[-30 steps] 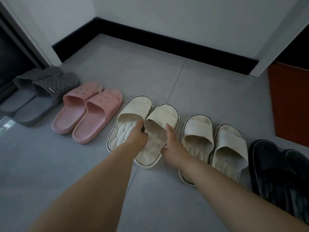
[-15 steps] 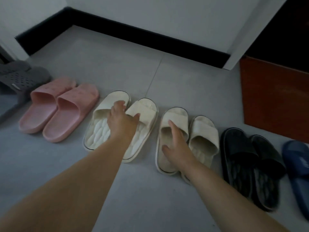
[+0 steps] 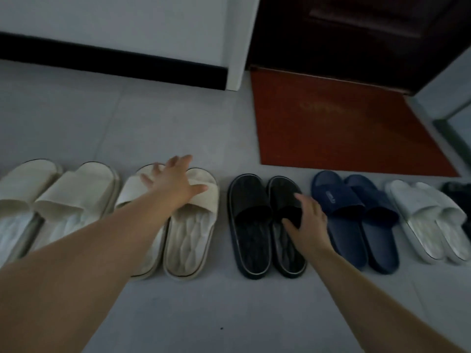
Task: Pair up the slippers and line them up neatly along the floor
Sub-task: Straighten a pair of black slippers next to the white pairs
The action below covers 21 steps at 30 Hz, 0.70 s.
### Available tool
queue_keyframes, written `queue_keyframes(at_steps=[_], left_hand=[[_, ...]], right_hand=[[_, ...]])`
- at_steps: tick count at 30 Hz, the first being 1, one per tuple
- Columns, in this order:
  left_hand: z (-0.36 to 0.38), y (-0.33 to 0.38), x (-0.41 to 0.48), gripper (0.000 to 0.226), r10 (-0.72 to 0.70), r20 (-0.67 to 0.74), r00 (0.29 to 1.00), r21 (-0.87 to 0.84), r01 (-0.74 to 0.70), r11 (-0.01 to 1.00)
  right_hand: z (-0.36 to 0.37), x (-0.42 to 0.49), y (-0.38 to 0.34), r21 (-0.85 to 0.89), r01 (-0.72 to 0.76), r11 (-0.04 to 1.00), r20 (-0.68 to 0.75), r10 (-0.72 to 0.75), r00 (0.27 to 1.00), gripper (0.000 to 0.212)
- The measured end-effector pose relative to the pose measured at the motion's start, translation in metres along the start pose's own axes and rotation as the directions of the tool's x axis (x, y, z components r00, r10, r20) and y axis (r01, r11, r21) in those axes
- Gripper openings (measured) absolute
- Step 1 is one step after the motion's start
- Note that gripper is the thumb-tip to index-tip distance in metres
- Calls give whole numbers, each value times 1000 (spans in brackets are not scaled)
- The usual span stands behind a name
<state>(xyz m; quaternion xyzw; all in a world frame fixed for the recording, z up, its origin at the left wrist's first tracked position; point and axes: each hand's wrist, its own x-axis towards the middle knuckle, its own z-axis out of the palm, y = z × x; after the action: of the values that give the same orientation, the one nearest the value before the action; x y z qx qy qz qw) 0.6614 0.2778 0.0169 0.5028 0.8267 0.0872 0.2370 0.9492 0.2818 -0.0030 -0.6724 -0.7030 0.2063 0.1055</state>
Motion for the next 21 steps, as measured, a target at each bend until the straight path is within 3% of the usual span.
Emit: queue_keyframes(at_steps=[3,6,10,14,21], left_hand=[[7,-21,11,77,-150,25,988,87,147,985],[18,-45,14,78,-224,96,970,57,220,974],[24,-50,17,77,-198,133,971,83,188,979],[23,-41,20,76,-206,172,963,80,194,978],[25,-41,20,83,-232,145,962,145,211,967]], right_hand=[[13,19,-9,-195,178,965,185,-142,972,61],[29,32,-21,-229,222,948,310,-145,940,63],[38,36,-14,-300,202,933,261,-123,958,83],[37,36,-4,-307,185,933,222,-118,968,83],[31,39,-4,-271,217,938,288,-136,948,81]])
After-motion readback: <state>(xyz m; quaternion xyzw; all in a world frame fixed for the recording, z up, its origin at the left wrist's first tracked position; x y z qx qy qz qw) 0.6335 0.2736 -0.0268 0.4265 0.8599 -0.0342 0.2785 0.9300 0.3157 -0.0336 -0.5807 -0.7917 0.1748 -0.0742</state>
